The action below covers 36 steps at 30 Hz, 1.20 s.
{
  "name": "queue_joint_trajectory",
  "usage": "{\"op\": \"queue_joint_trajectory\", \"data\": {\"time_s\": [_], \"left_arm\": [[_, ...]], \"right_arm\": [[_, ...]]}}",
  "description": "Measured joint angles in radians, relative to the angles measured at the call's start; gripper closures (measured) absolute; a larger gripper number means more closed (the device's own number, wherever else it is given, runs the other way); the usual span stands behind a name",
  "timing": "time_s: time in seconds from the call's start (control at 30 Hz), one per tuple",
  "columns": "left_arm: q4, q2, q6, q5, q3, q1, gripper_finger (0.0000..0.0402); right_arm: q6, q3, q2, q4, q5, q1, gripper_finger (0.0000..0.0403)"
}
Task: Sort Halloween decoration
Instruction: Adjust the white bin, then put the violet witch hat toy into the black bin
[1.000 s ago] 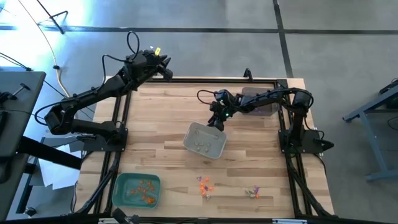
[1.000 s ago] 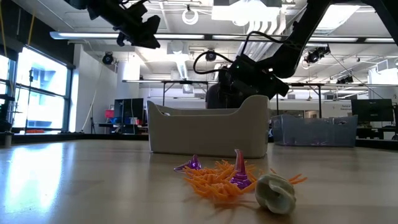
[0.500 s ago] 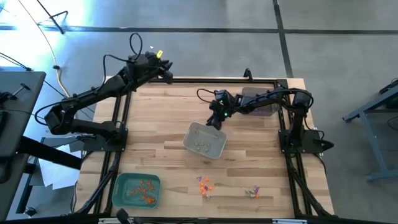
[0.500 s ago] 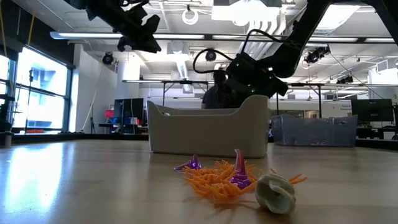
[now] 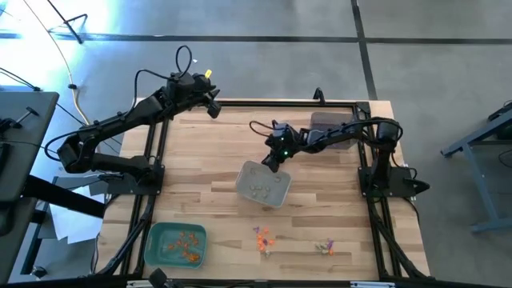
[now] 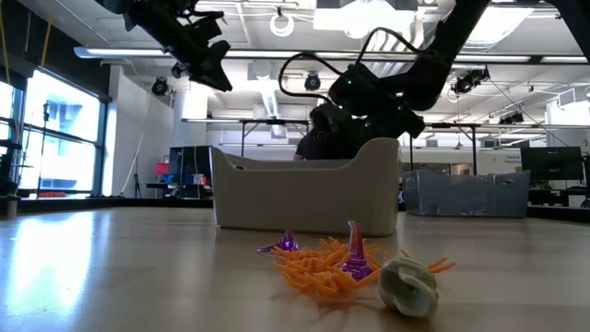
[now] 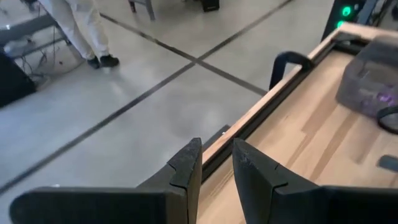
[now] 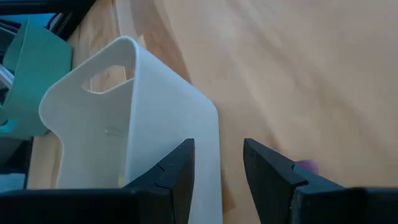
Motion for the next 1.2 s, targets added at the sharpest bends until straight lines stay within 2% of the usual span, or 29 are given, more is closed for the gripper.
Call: {"op": "queue_joint_trajectory", "data": {"time_s": [0.2, 0.43, 0.8, 1.0, 1.2], "left_arm": [[0.002, 0.0, 0.076, -0.013, 0.0, 0.001, 0.0326], [0.003, 0.0, 0.096, -0.015, 0.0, 0.031, 0.0326], [0.003, 0.0, 0.096, -0.015, 0.0, 0.092, 0.0326], [0.003, 0.0, 0.096, -0.011, 0.0, 0.1, 0.0326], [0.002, 0.0, 0.096, -0.011, 0.0, 0.1, 0.0326]], "right_arm": [[0.109, 0.0, 0.0, 0.0, 0.009, 0.058, 0.0269], [0.063, 0.0, 0.0, 0.001, 0.008, 0.104, 0.0269], [0.01, 0.001, 0.0, -0.001, 0.25, 0.071, 0.0269], [0.033, 0.006, -0.005, -0.08, 0.232, 0.058, 0.027], [0.04, 0.004, -0.005, -0.084, 0.206, 0.072, 0.0282]]}}
